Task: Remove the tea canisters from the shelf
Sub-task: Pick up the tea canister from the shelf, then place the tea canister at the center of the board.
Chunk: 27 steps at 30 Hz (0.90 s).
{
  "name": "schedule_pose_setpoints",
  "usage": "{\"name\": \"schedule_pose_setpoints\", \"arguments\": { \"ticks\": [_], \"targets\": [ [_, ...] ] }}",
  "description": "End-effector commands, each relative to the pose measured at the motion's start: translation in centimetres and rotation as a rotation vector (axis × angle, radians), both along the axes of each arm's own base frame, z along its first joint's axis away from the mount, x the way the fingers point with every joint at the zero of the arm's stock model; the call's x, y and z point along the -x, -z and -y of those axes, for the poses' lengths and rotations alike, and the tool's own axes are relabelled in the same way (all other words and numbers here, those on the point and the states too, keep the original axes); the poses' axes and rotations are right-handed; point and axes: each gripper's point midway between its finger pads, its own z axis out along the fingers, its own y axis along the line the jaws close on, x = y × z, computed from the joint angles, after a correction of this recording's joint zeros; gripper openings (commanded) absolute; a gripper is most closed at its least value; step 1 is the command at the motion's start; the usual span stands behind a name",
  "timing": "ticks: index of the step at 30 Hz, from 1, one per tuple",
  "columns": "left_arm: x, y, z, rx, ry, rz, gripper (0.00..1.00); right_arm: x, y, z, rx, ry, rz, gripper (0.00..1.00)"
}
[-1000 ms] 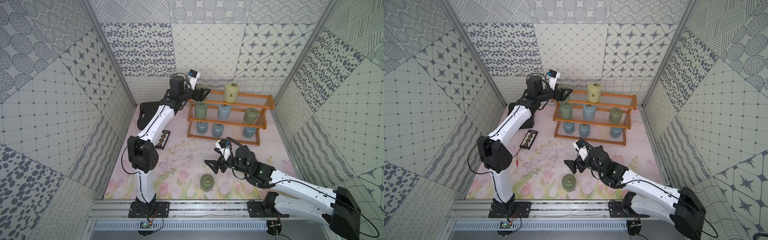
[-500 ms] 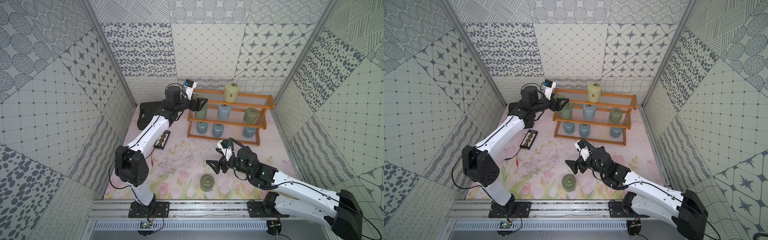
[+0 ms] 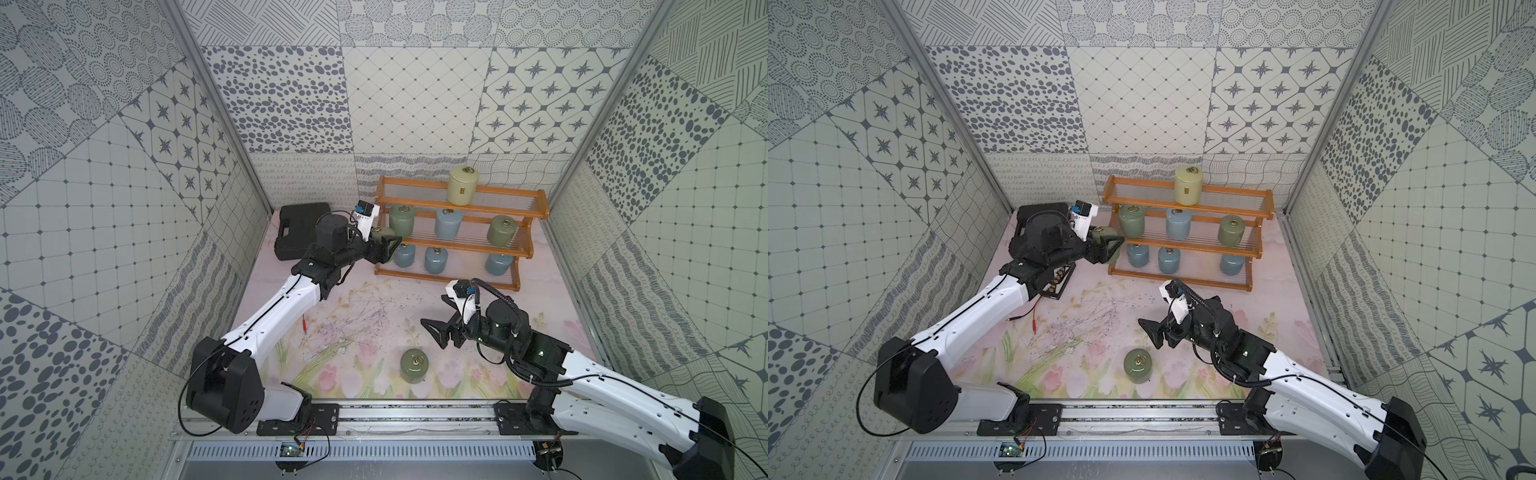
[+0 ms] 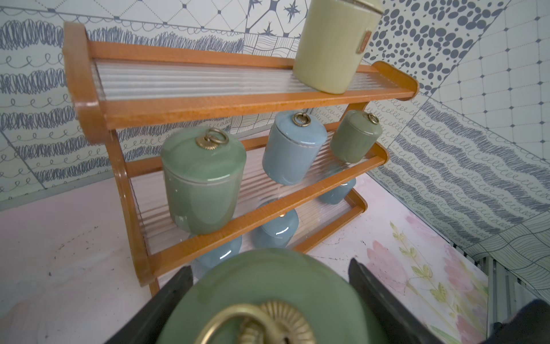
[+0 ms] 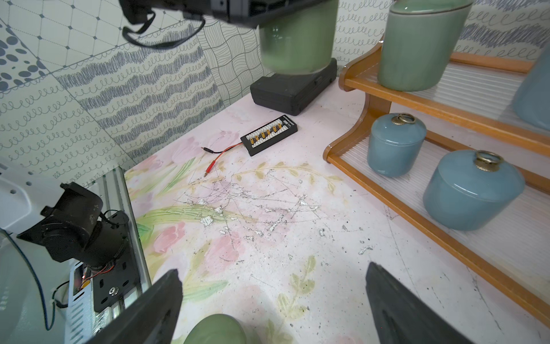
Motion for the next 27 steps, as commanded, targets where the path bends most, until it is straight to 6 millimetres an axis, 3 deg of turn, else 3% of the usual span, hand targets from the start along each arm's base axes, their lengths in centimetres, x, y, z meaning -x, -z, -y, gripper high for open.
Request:
{"name": "schedule_pose_setpoints", "arguments": {
  "ticks": [1, 13, 27],
  "targets": [
    [1.8, -1.5, -0.9, 0.06, -0.042, 0.127, 0.43, -0.5, -0.2, 1.4, 0.013, 0.06, 0.028, 1.0],
    [7.8, 6.7, -1.4, -0.002, -0.07, 0.035, 0.41, -0.9, 0.5, 4.6, 0.051, 0.169, 0.072, 1.0],
    [13.6, 15.5, -2.0, -0.066, -0.163, -0.021, 0.37, -0.6, 1.3, 5.6, 0.048, 0.187, 0.09, 1.0]
  ]
}}
